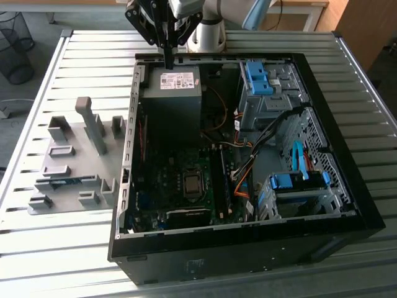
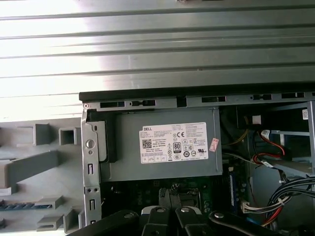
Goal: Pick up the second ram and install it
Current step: 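Reach for the second ram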
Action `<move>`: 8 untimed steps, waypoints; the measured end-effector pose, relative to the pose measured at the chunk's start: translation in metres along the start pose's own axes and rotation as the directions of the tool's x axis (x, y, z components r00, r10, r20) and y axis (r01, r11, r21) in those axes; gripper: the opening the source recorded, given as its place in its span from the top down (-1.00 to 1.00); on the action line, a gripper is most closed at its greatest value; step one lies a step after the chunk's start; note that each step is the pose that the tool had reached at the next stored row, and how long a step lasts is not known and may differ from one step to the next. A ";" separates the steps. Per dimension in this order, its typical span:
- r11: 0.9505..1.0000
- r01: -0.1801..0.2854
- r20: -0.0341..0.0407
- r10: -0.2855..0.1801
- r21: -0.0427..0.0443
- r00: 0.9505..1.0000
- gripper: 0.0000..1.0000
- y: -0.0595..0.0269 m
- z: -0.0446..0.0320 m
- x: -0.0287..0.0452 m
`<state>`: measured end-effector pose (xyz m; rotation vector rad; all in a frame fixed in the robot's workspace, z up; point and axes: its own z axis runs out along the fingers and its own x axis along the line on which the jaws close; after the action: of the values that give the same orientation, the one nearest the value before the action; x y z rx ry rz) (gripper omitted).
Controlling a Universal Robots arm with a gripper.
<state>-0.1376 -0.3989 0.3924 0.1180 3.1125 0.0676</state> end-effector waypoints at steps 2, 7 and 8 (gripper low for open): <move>1.000 0.000 0.000 0.000 0.000 1.000 0.79 0.0000 0.0000 0.0007; 1.000 0.000 0.000 0.000 0.000 1.000 0.79 -0.0002 0.0002 0.0027; 1.000 0.000 0.000 0.000 0.000 1.000 0.79 -0.0002 0.0002 0.0031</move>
<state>-0.1407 -0.3989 0.3922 0.1180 3.1125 0.0676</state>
